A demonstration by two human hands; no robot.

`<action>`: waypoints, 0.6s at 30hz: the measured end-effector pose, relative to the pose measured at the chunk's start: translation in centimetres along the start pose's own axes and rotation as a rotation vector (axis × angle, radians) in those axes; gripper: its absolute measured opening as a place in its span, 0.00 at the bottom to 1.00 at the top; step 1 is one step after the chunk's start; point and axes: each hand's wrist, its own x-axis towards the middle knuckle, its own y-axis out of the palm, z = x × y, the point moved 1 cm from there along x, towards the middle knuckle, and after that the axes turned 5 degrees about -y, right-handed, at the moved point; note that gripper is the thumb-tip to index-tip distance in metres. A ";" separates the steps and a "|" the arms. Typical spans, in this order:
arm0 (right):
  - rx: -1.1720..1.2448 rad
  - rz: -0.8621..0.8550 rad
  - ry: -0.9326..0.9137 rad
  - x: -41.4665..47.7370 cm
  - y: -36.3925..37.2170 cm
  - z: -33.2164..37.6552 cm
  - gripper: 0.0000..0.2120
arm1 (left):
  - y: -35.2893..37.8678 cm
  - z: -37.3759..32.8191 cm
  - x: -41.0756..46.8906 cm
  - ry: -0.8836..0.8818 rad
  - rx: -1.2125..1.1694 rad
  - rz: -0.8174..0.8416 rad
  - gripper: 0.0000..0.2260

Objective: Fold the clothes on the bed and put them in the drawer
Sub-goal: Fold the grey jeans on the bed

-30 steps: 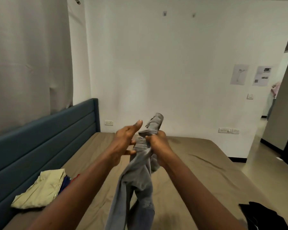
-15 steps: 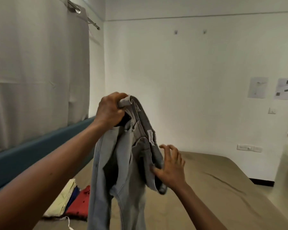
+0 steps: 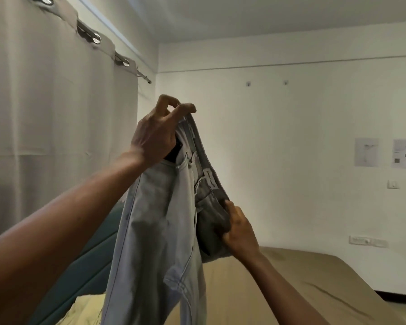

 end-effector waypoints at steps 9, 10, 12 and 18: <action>-0.742 -0.231 -0.348 6.6 -9.7 -1.0 0.12 | -3.4 8.9 -4.3 0.355 0.170 0.498 0.27; -0.785 -0.279 -0.385 7.2 -10.3 -0.6 0.14 | -3.3 9.9 -5.2 0.267 0.151 0.515 0.30; -0.825 -0.346 -0.404 8.2 -11.0 0.7 0.16 | -2.6 11.3 -6.9 0.053 0.120 0.514 0.34; -0.855 -0.362 -0.441 9.6 -11.3 2.6 0.17 | -0.7 12.3 -8.8 -0.195 0.040 0.660 0.26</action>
